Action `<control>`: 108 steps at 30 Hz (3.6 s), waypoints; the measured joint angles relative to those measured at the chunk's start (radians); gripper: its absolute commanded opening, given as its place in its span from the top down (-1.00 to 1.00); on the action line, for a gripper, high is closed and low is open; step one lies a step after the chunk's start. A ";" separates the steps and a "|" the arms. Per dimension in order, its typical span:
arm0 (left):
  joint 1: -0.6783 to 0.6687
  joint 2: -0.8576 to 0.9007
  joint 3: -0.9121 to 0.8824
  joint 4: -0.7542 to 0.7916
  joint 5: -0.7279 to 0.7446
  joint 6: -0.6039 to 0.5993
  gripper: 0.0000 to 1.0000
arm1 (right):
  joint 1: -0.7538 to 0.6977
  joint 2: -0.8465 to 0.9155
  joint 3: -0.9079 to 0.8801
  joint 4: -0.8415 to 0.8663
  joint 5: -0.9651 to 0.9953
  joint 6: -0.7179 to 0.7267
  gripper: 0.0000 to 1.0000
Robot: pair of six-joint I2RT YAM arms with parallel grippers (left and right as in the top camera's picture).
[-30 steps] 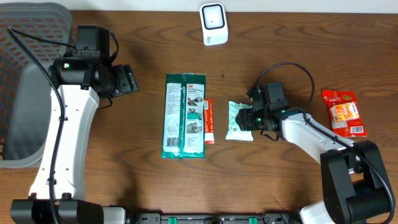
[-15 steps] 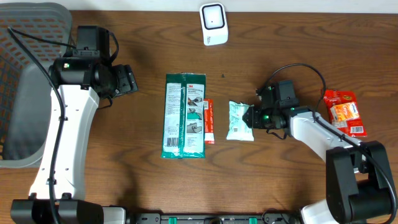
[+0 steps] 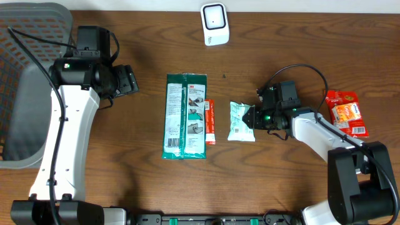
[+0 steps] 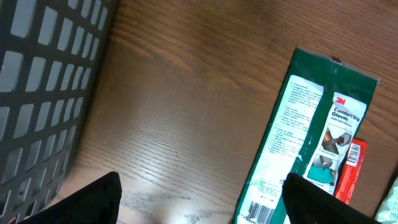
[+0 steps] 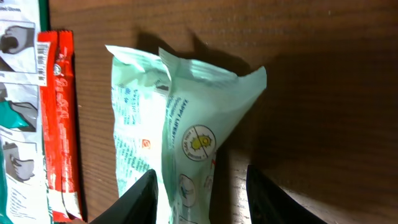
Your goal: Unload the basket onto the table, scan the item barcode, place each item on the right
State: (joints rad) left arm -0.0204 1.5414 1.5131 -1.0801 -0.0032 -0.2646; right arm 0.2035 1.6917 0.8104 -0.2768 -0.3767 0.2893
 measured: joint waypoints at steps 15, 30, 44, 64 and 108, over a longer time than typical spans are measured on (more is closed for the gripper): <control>0.000 0.000 0.000 0.000 0.000 0.000 -0.66 | 0.005 0.000 -0.035 0.048 -0.044 0.015 0.66; 0.000 0.000 0.000 0.000 0.000 0.000 -0.66 | -0.014 -0.105 -0.036 0.075 -0.139 -0.016 0.98; 0.000 0.000 0.000 0.000 0.000 0.000 -0.66 | -0.014 -0.410 0.069 -0.316 -0.120 -0.136 0.97; 0.000 0.000 0.000 0.001 0.000 0.000 -0.67 | -0.014 0.080 1.562 -1.252 0.271 -0.313 0.97; 0.000 0.000 0.000 0.000 0.000 0.000 -0.67 | 0.365 1.085 1.629 0.453 1.234 -1.342 0.97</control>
State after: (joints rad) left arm -0.0204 1.5414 1.5135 -1.0805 -0.0036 -0.2646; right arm 0.5690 2.7766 2.4390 0.1764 0.8577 -1.0527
